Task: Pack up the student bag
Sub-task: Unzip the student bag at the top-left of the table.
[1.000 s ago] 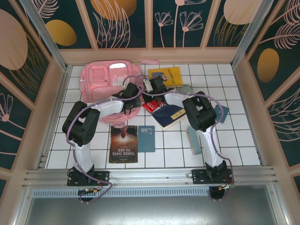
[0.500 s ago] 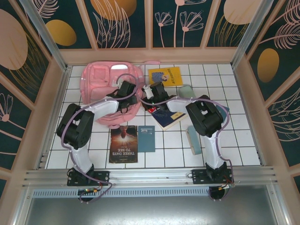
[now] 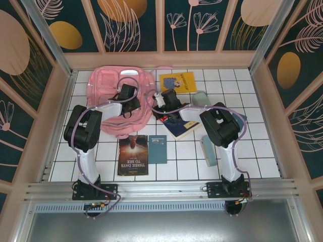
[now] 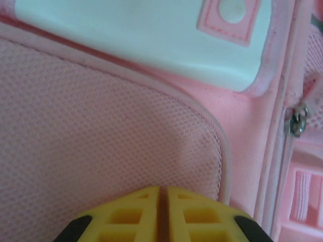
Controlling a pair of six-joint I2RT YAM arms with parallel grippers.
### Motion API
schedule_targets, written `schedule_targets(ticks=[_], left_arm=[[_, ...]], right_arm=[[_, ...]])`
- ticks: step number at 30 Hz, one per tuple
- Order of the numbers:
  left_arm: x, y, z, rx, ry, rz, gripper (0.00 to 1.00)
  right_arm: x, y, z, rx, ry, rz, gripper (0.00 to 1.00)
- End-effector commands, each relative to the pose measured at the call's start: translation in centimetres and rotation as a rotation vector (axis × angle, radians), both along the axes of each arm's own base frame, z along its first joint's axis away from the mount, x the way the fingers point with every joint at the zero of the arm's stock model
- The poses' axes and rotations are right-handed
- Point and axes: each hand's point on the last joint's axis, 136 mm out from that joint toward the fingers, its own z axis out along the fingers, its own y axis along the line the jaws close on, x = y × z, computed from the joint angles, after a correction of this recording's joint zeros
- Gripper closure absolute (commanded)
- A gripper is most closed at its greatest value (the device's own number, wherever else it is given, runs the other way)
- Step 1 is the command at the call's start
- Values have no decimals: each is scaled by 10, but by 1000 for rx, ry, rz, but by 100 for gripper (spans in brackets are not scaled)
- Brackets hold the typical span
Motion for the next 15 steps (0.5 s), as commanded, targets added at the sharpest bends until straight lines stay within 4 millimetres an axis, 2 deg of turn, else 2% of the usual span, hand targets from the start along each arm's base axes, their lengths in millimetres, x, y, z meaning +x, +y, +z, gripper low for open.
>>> schedule_targets(ticks=[1,5,12,15], left_arm=[[-1,-13,-23,-64,68,9,87],[-1,-15,-32,-97,79,40,88],[2,-18,-35,-123,83,51,88],[4,-18,-36,-126,81,58,88]], right_arm=[[-22,19,12,24,5,73,100],[-40,32,9,-7,-7,113,100],[-78,47,-4,-50,16,196,100],[-95,58,-1,-55,11,239,100]])
